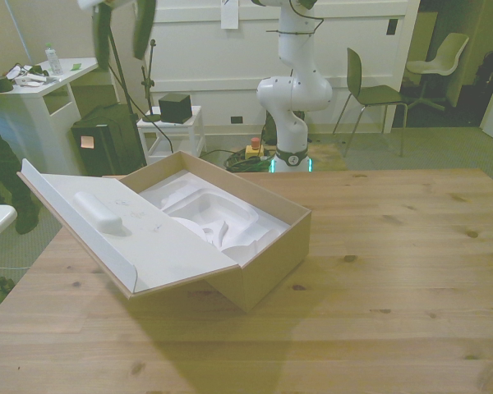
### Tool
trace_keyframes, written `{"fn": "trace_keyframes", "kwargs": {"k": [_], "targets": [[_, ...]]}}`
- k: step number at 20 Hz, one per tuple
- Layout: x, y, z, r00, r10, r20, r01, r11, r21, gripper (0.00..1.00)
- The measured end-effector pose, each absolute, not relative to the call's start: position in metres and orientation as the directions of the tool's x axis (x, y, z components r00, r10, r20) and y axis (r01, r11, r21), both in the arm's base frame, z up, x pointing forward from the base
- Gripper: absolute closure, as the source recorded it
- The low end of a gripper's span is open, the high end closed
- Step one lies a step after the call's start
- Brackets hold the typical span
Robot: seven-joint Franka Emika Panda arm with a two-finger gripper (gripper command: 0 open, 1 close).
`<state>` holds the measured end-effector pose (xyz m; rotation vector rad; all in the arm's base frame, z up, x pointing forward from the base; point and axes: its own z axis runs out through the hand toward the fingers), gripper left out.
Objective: Close the box
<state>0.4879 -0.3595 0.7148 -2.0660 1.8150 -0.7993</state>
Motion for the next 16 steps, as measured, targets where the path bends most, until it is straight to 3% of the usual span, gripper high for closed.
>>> {"fn": "trace_keyframes", "kwargs": {"k": [10,16], "targets": [[0.563,-0.430,0.683,-0.039,-0.951,0.307,-0.857,-0.126,-0.500,0.00],[0.589,-0.472,0.627,-0.065,-0.943,0.326,-0.889,-0.093,-0.448,0.00]]}}
